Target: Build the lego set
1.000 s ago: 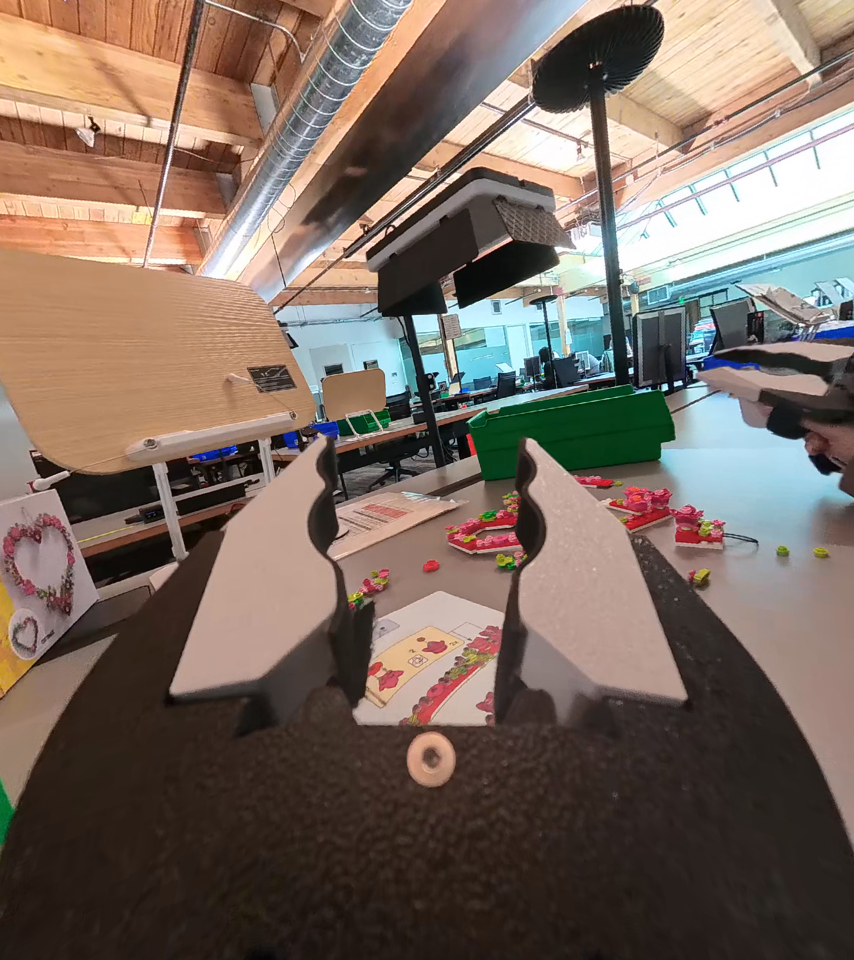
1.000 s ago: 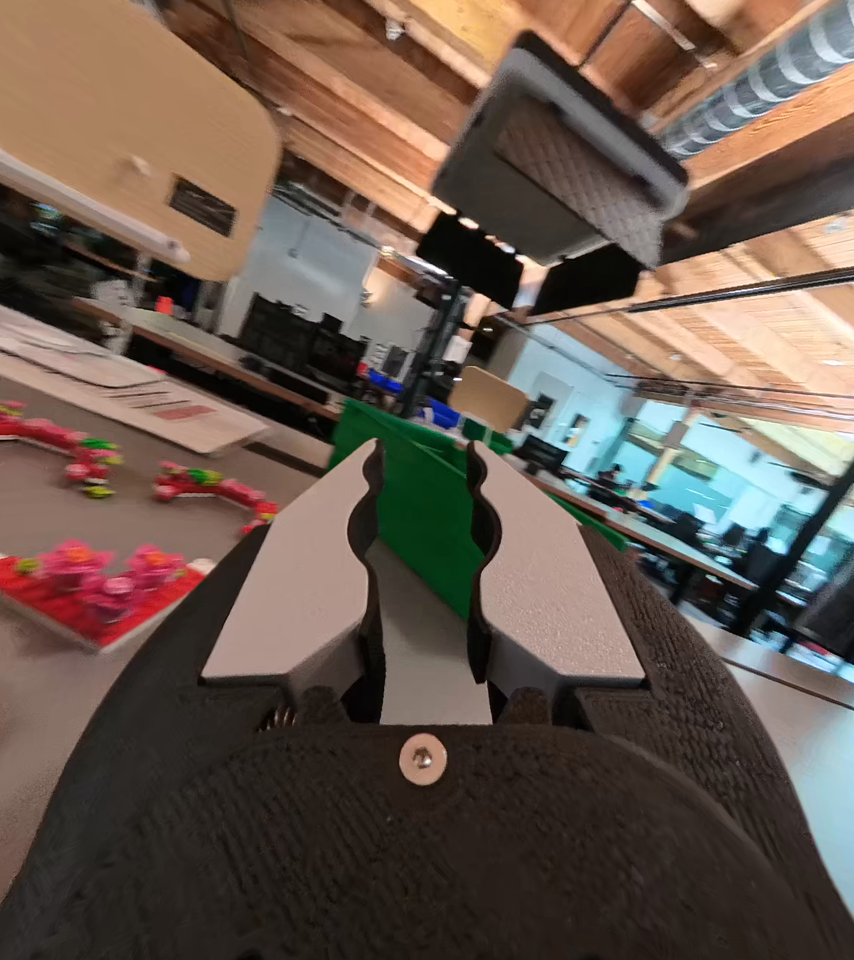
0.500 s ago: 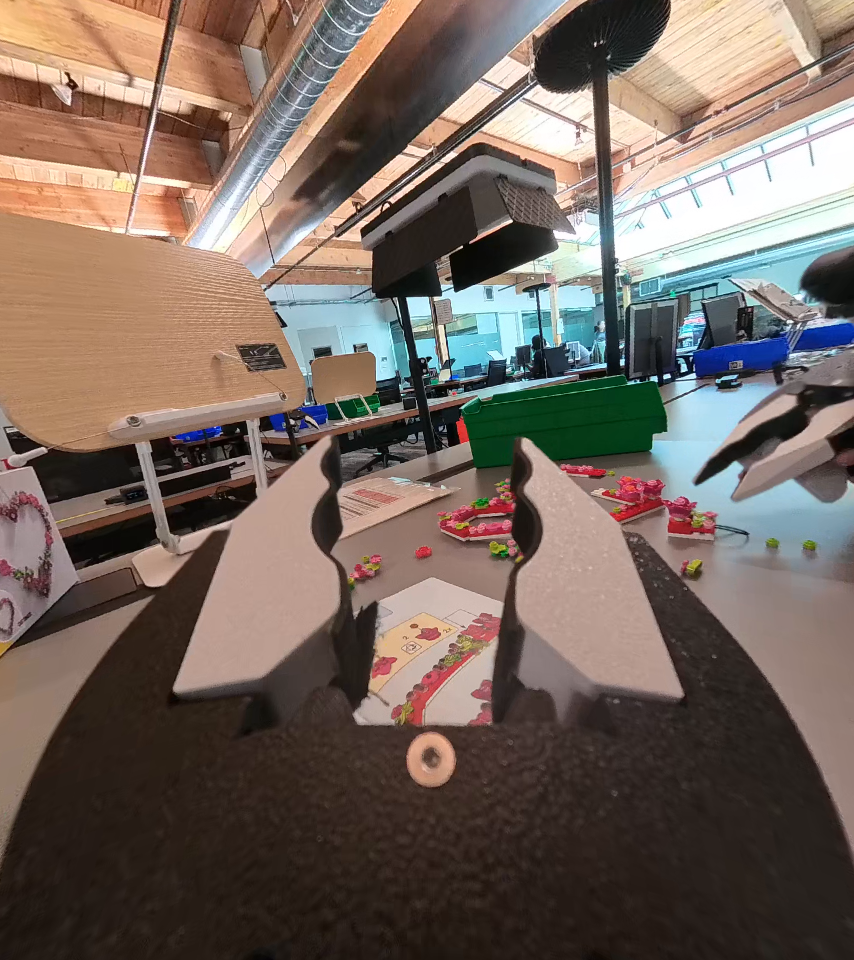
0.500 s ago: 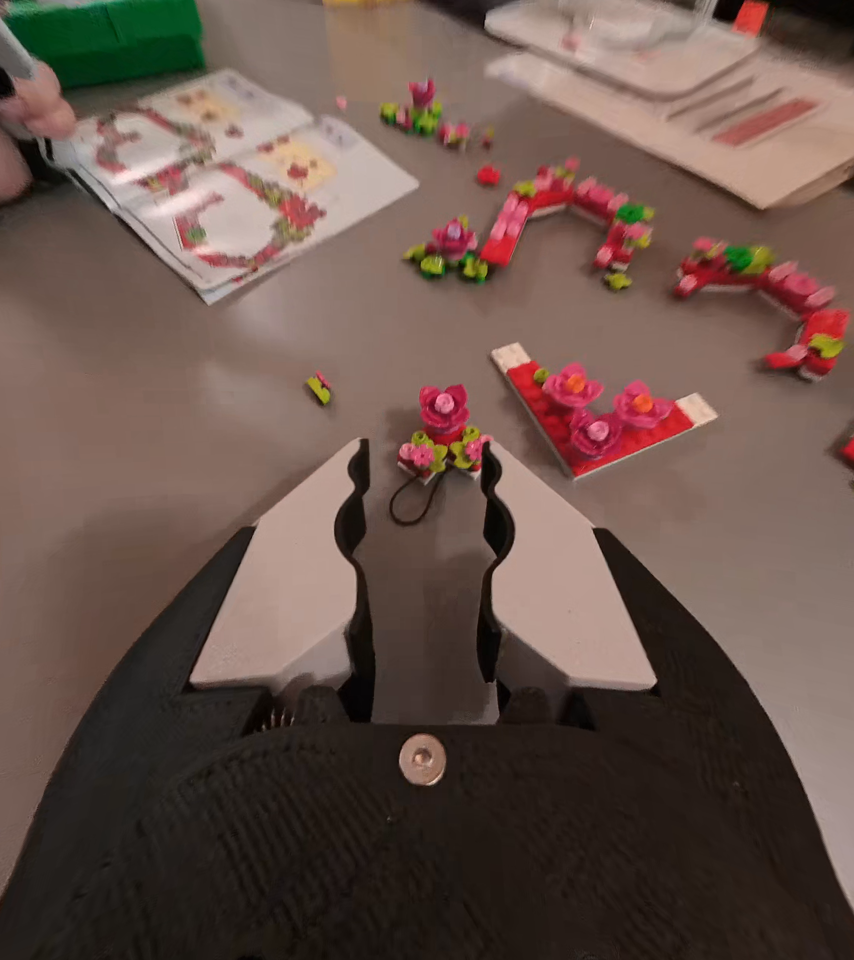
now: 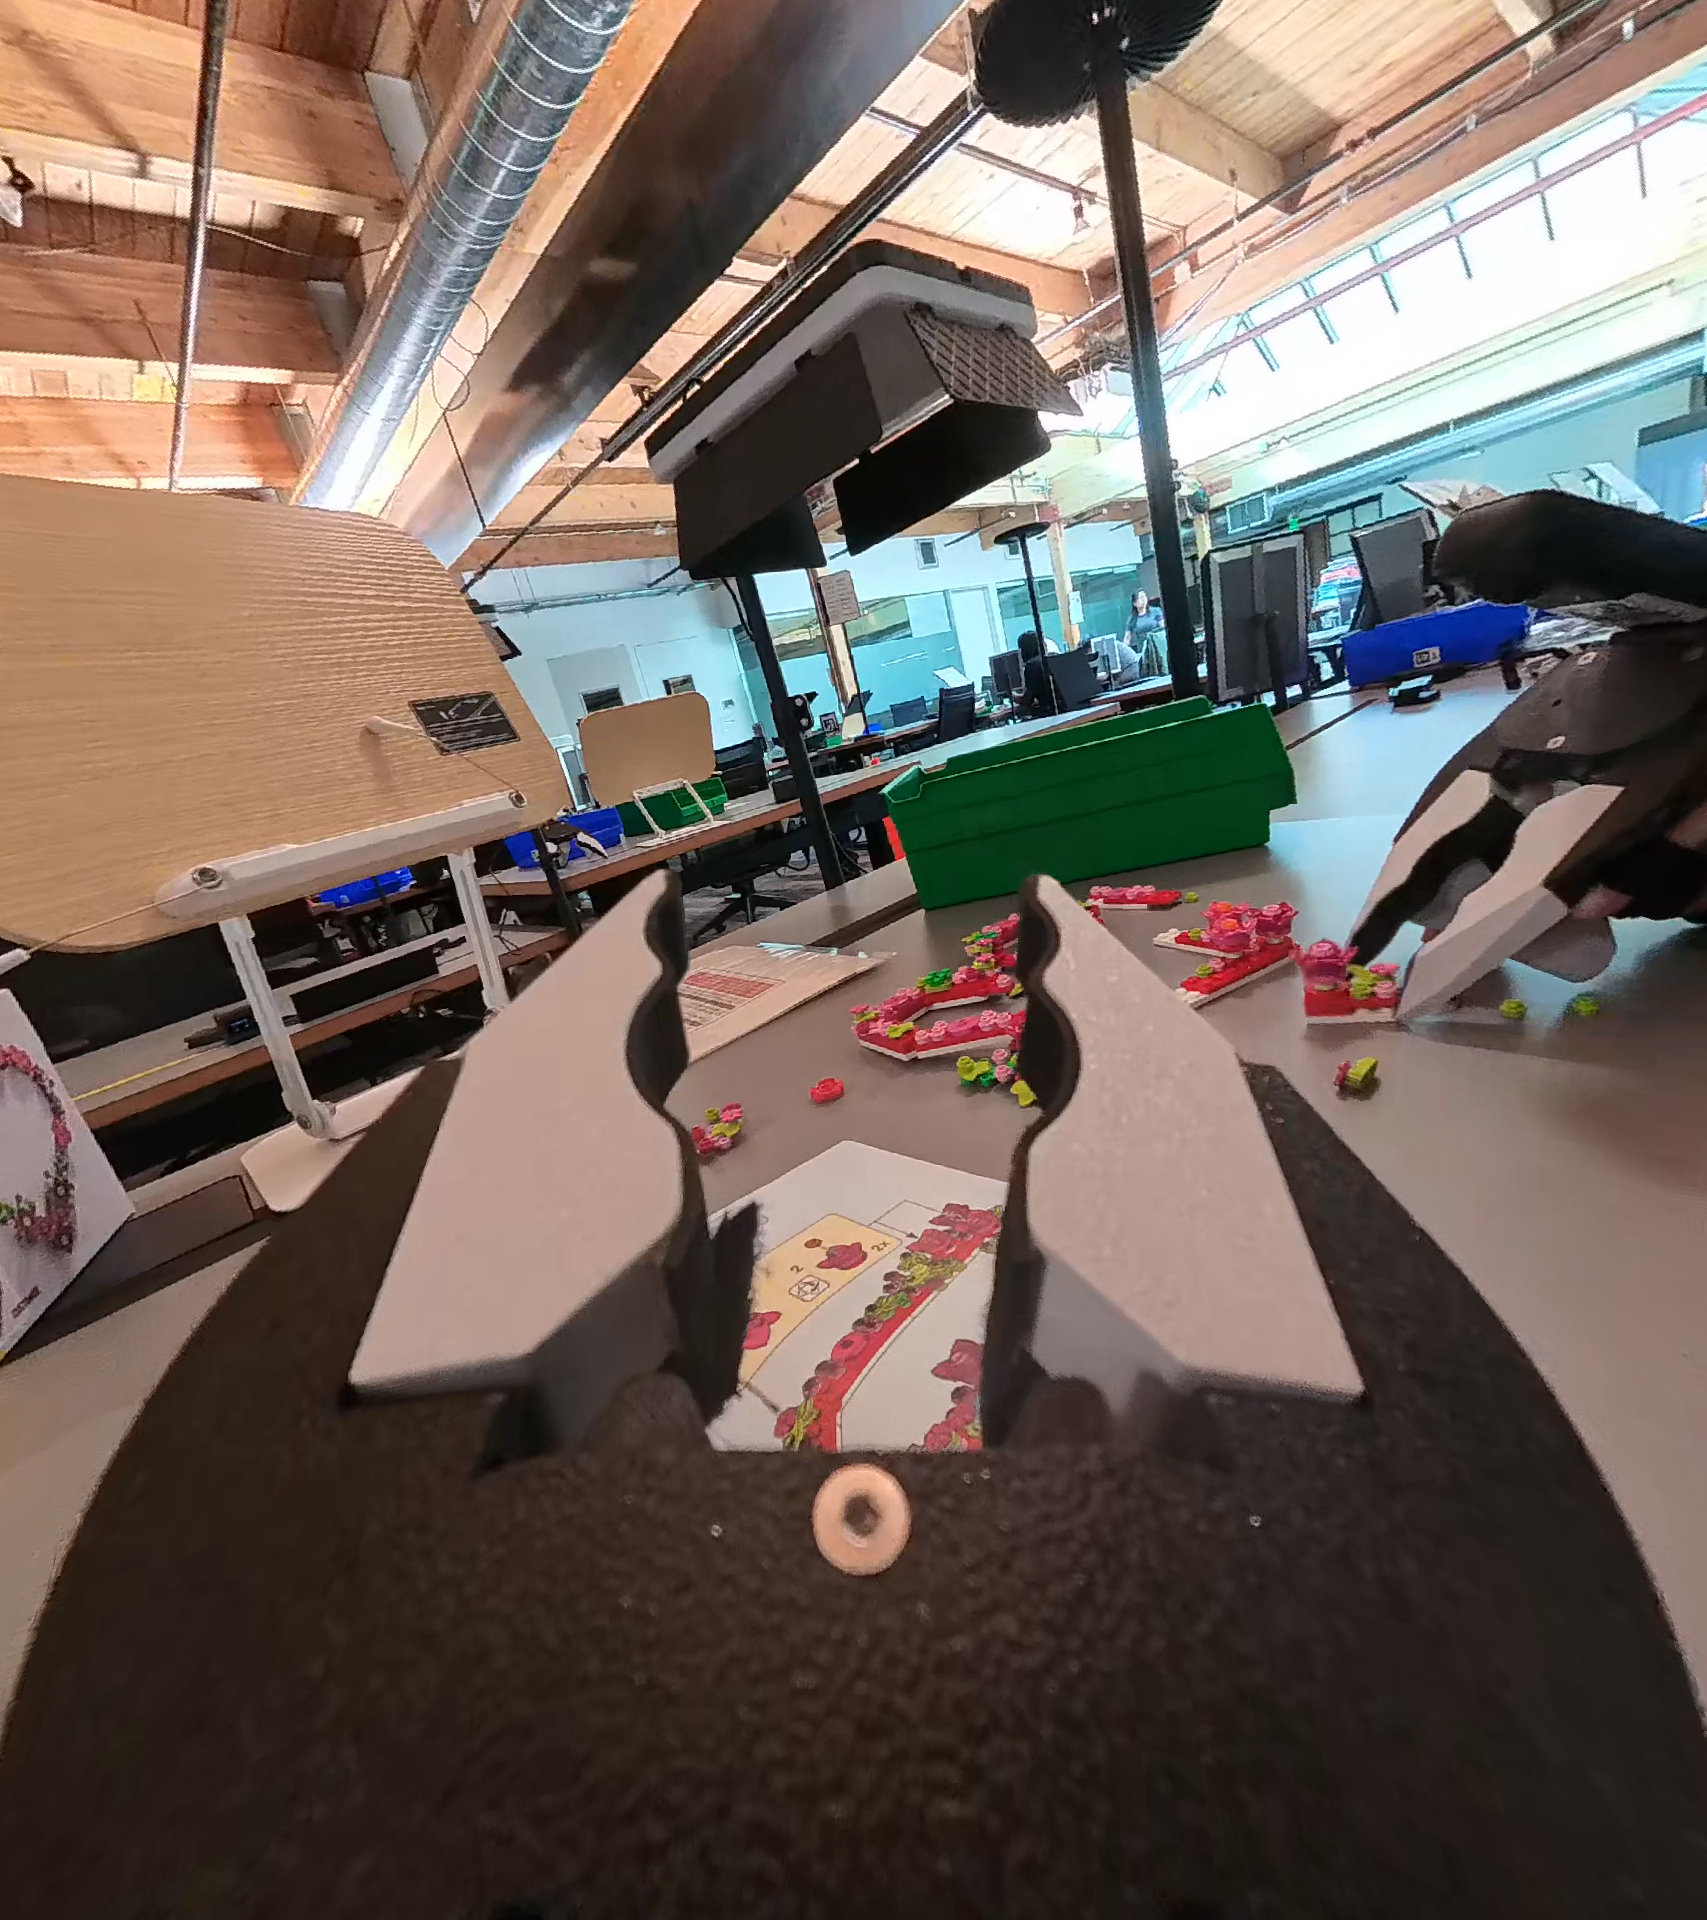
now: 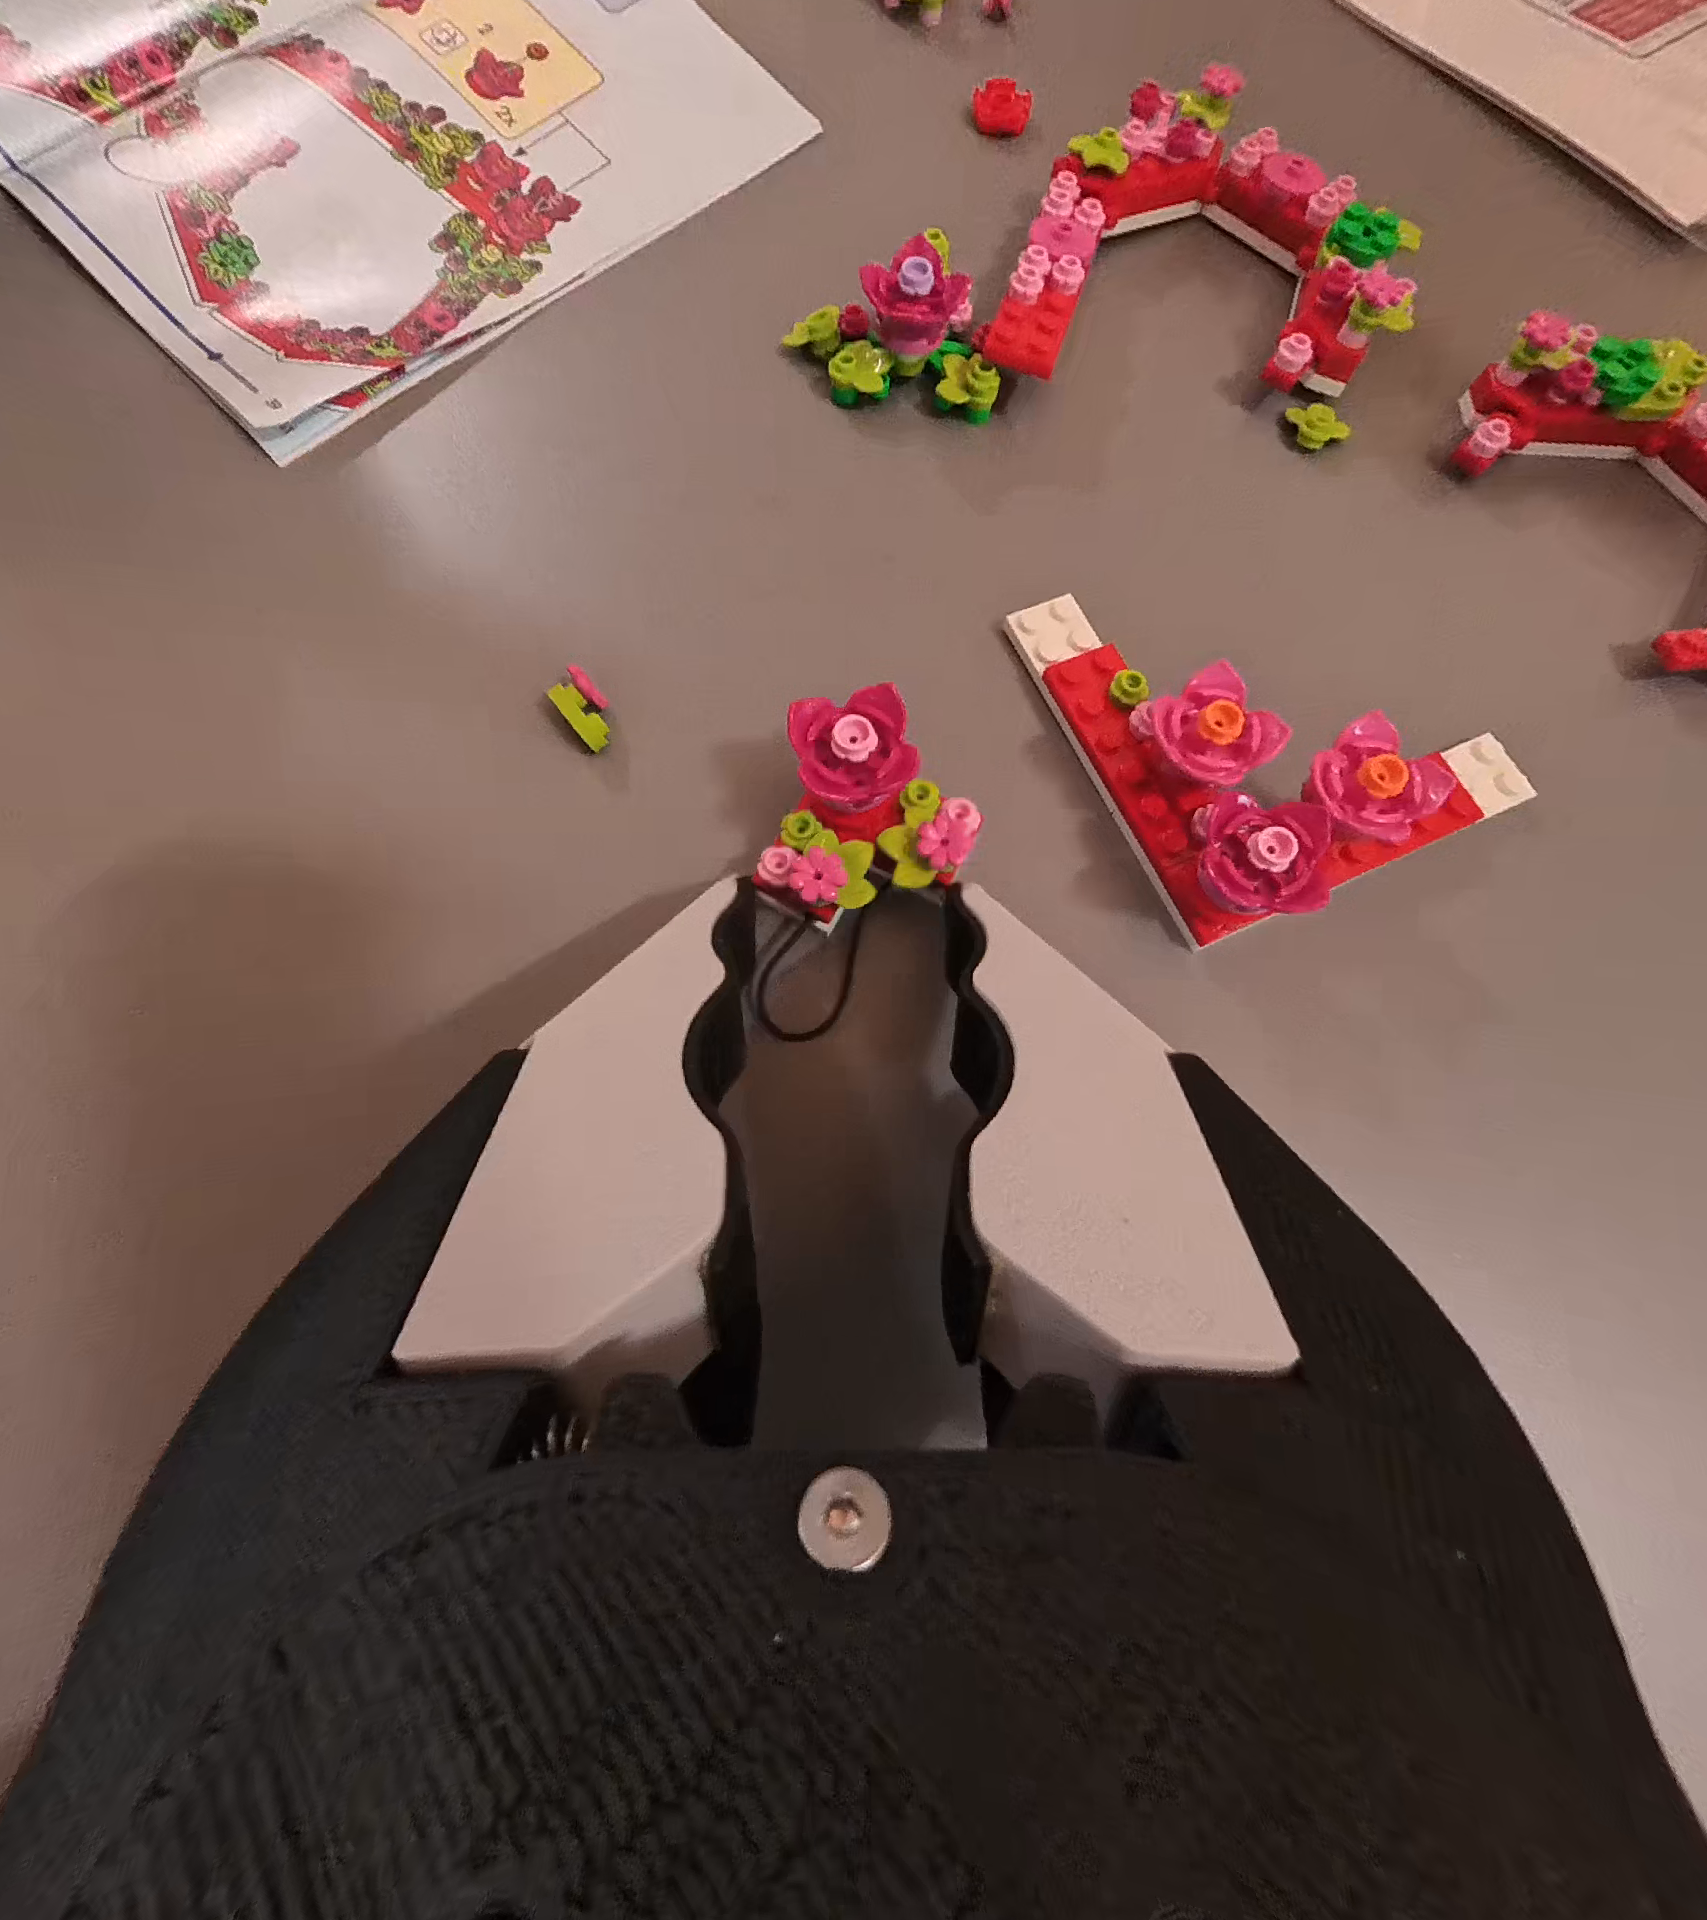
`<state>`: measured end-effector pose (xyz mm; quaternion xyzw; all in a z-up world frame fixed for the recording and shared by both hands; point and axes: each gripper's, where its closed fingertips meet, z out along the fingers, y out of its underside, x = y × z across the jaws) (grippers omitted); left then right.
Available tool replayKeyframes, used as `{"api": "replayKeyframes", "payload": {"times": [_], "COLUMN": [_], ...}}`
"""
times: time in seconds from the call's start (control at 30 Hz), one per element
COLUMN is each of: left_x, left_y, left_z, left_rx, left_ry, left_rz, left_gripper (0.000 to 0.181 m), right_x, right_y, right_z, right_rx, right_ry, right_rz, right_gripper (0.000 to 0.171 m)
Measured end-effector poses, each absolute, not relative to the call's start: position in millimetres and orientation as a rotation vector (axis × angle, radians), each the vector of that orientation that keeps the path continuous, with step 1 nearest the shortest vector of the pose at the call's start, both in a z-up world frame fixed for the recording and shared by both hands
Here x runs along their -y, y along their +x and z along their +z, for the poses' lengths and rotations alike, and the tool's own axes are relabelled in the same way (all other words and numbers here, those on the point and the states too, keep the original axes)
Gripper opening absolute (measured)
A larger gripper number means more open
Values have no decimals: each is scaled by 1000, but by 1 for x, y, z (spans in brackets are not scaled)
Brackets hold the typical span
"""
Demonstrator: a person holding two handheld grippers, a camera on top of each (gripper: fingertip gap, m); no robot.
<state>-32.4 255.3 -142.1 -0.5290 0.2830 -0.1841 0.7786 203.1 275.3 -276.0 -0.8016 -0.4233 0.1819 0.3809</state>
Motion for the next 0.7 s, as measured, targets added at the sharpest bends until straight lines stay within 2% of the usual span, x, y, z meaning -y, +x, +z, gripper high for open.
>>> {"api": "replayKeyframes", "payload": {"times": [0.17,0.33,0.5,0.57,0.63,0.7], "left_x": [-256,-262,-265,-255,-247,-251], "left_y": [-35,-37,-38,-36,-36,-35], "left_z": [-141,-144,-145,-138,-132,-136], "left_rx": [-595,-578,-574,-594,-610,-618], "left_ry": [-1144,-1170,-1177,-1104,-1042,-1070], "left_rz": [-406,-418,-414,-441,-447,-428], "left_gripper": [59,58,55,45,38,38], "right_x": [-275,-276,-276,-280,-283,-283], "right_y": [212,226,206,192,179,176], "right_z": [-273,-272,-268,-267,-269,-272], "right_rx": [1088,1056,1116,1152,1208,1259], "right_ry": [-2028,-2024,-1987,-1964,-1927,-1912], "right_rz": [446,472,491,482,486,486], "right_gripper": [14,14,14,14,15,37]}}
